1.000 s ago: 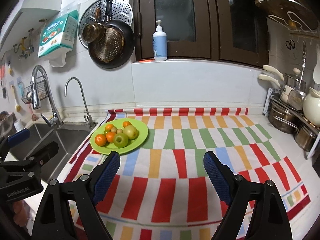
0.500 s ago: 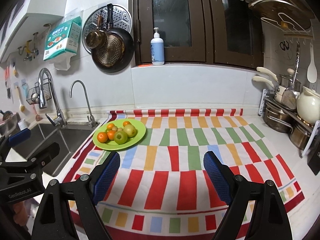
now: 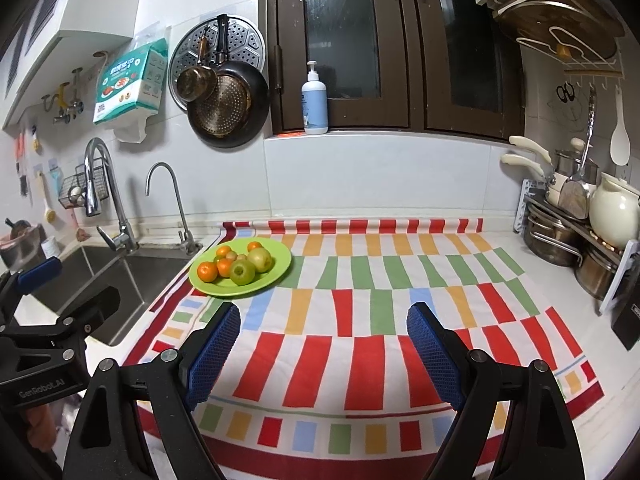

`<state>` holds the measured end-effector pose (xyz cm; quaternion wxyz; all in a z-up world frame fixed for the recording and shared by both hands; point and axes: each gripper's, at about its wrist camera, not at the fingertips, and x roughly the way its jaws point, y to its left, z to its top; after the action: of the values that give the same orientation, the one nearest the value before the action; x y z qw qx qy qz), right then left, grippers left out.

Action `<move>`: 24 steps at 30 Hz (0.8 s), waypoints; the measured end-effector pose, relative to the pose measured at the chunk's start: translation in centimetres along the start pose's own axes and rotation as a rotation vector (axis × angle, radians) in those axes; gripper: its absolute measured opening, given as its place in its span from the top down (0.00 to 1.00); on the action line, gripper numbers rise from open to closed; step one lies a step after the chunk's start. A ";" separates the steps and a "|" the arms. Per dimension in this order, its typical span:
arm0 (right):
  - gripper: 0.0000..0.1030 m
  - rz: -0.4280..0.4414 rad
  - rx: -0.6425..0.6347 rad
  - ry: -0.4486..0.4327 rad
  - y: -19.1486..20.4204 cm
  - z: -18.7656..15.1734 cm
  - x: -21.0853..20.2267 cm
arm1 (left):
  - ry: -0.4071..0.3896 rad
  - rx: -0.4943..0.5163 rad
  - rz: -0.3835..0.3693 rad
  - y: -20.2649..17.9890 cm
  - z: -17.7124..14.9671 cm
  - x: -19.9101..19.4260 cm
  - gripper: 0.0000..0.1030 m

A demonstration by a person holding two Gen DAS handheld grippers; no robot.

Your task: Organize fruits

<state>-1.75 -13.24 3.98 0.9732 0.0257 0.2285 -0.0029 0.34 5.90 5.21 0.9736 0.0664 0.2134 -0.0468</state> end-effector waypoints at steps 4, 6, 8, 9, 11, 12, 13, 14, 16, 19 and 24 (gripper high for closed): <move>0.16 -0.001 0.000 0.000 -0.1 -0.1 -0.1 | -0.002 0.000 0.002 -0.2 -0.1 -0.3 0.00; 0.16 -0.001 0.000 -0.002 -0.1 -0.1 -0.2 | -0.002 -0.001 0.002 -0.2 -0.1 -0.4 0.00; 0.16 0.000 0.000 -0.002 -0.2 -0.1 -0.2 | -0.004 -0.001 0.002 -0.3 -0.2 -0.6 0.00; 0.16 0.000 0.000 -0.002 -0.2 -0.1 -0.2 | -0.005 -0.001 0.004 -0.4 -0.2 -0.8 0.00; 0.16 0.000 0.001 -0.003 -0.2 -0.1 -0.3 | -0.006 -0.001 0.003 -0.4 -0.2 -1.0 0.00; 0.16 0.001 0.001 -0.004 -0.3 -0.1 -0.3 | -0.006 -0.001 0.004 -0.5 -0.2 -0.9 0.00; 0.16 0.000 0.002 -0.005 -0.4 -0.2 -0.4 | -0.006 0.000 0.003 -0.5 -0.2 -0.9 0.00; 0.16 0.000 0.001 -0.004 -0.3 -0.1 -0.4 | -0.006 0.000 0.003 -0.5 -0.2 -1.0 0.00; 0.16 0.000 0.001 -0.006 -0.4 -0.2 -0.5 | -0.005 -0.001 0.003 -0.5 -0.2 -1.0 0.00; 0.16 0.001 -0.001 -0.004 -0.4 -0.2 -0.5 | -0.005 -0.002 0.004 -0.7 -0.1 -1.2 0.00; 0.16 0.001 0.001 -0.007 -0.4 -0.2 -0.6 | -0.005 0.000 0.004 -0.6 -0.1 -1.1 0.00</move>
<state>-2.40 -13.65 4.06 0.9740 0.0262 0.2250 -0.0027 -0.77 5.37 5.52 0.9742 0.0666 0.2107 -0.0450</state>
